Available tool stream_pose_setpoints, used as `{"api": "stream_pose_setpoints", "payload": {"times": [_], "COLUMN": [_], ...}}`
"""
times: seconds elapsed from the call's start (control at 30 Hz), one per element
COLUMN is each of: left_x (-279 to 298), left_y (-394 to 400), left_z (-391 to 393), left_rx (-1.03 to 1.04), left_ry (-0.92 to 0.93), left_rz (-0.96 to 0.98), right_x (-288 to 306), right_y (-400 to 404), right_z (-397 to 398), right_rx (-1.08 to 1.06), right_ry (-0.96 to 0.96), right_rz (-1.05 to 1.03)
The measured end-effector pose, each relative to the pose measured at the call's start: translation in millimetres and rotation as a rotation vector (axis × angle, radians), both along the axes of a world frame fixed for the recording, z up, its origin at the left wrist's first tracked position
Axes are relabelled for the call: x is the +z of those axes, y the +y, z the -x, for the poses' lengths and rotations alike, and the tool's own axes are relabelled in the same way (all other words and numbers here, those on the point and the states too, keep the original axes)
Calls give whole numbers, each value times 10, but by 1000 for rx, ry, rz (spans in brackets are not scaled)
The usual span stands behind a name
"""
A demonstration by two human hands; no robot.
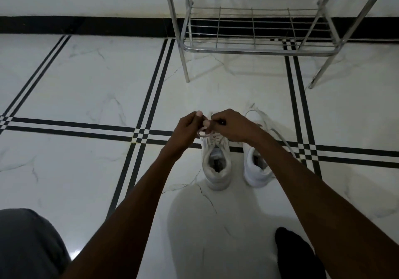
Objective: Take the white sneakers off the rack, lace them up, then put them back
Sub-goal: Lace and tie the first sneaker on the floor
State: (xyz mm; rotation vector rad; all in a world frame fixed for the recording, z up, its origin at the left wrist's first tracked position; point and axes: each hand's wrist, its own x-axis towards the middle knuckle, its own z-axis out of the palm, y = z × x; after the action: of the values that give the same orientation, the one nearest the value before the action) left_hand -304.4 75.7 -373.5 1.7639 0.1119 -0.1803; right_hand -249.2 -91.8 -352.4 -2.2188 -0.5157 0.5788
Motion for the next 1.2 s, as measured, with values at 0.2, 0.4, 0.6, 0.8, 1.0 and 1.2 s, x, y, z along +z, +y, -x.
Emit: {"api": "stream_pose_setpoints", "payload": {"times": [0.2, 0.4, 0.6, 0.8, 1.0, 1.2], "left_x": [-203, -152, -191, -232, -110, -224], "left_y": [-20, -132, -163, -159, -185, -105], "left_z": [18, -27, -26, -36, -51, -65], "left_rx": [10, -1, 91, 297, 377, 380], "left_ry": [112, 111, 169, 203, -22, -183], "left_rz": [49, 15, -39, 65, 229, -243], "right_x": [40, -147, -240, -255, -186, -171], "right_y": [-238, -212, -240, -218, -173, -185], "right_z": [-73, -14, 24, 95, 143, 138], "right_rx": [-3, -155, -398, -412, -459, -527], "right_ry": [-129, -315, -185, 135, 319, 361], "right_rz": [54, 9, -244, -510, -656, -659]}}
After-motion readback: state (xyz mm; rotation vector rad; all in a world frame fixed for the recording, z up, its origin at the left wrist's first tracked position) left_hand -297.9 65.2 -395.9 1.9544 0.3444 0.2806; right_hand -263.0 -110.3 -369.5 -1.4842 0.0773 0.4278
